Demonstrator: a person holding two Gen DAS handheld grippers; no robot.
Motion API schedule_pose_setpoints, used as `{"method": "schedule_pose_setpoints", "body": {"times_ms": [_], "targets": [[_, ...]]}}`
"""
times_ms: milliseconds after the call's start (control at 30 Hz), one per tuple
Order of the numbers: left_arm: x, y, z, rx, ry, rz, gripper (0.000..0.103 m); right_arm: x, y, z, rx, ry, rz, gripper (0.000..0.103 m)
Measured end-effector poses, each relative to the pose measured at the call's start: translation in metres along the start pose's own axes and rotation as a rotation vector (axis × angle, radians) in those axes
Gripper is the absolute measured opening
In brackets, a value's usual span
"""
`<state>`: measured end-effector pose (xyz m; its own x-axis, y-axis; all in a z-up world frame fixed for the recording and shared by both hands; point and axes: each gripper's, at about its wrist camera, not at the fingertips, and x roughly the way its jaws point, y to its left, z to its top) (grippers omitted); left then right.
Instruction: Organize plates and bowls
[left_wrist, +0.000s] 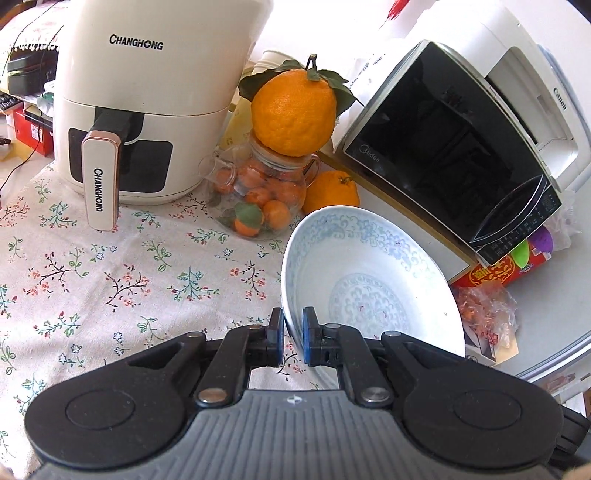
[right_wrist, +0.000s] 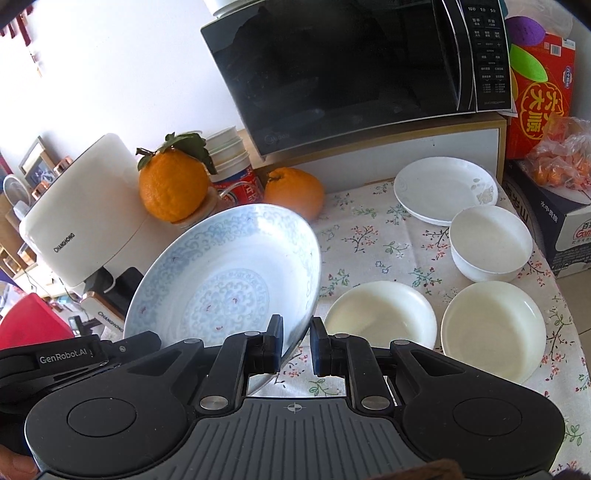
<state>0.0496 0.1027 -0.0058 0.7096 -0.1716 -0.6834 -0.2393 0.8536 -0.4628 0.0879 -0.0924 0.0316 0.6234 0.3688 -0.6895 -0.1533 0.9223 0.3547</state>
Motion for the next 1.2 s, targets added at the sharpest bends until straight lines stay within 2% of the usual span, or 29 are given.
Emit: {"method": "schedule_pose_setpoints", "body": {"times_ms": [200, 367, 800, 1000, 1200], "targets": [[-0.007, 0.015, -0.007, -0.012, 0.011, 0.025, 0.008, 0.005, 0.010, -0.012, -0.023, 0.042, 0.015, 0.015], [-0.012, 0.022, -0.020, 0.024, 0.028, 0.059, 0.008, 0.006, 0.017, -0.033, -0.069, 0.081, -0.002, 0.016], [-0.026, 0.041, -0.073, 0.098, 0.128, 0.063, 0.010, -0.010, 0.007, -0.089, -0.110, 0.153, 0.008, 0.017], [-0.032, 0.049, -0.087, 0.121, 0.143, 0.088, 0.009, -0.007, 0.008, -0.114, -0.151, 0.201, 0.010, 0.018], [-0.032, 0.057, -0.103, 0.143, 0.169, 0.112, 0.010, -0.008, 0.009, -0.125, -0.143, 0.237, 0.019, 0.018]]}}
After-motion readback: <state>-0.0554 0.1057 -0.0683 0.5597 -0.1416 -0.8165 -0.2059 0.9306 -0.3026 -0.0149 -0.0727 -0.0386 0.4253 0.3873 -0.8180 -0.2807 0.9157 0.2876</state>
